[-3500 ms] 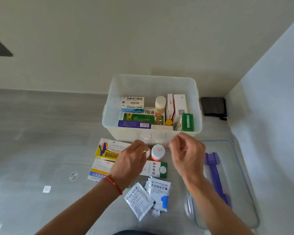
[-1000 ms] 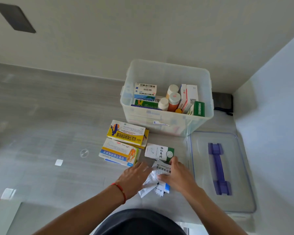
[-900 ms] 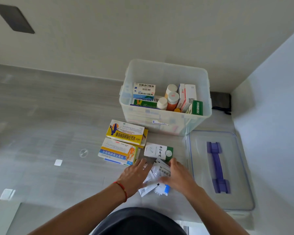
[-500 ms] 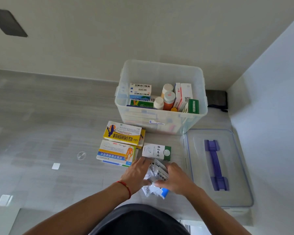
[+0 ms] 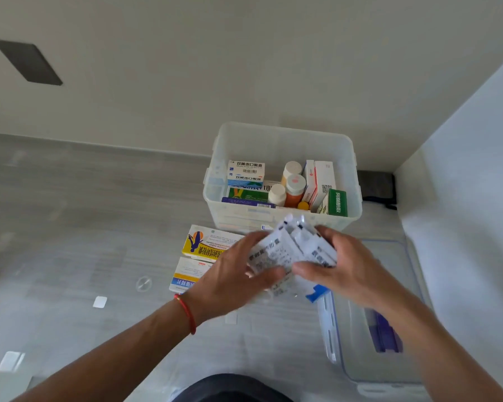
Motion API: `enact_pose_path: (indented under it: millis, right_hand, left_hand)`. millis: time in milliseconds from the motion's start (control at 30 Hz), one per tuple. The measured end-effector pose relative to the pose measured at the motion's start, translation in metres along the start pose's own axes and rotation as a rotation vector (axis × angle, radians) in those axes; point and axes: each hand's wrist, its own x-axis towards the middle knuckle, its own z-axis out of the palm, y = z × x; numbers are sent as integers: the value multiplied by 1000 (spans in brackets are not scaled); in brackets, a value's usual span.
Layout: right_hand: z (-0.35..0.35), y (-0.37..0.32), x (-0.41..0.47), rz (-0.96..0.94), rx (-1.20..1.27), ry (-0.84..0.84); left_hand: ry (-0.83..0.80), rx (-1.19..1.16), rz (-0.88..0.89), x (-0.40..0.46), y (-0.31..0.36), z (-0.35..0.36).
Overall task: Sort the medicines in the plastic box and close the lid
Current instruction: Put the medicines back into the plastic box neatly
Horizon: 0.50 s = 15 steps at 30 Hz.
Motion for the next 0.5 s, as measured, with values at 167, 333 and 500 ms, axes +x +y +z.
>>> enact_pose_path:
  millis: [167, 333, 500]
  right_hand:
    - [-31, -39, 63, -75, -96, 64]
    - [-53, -46, 145, -193, -292, 251]
    - [-5, -24, 216, -250, -644, 199]
  left_hand:
    - [-70, -221, -33, 46, 37, -45]
    - [399, 188, 159, 99, 36, -97]
    - [722, 506, -13, 139, 3, -104]
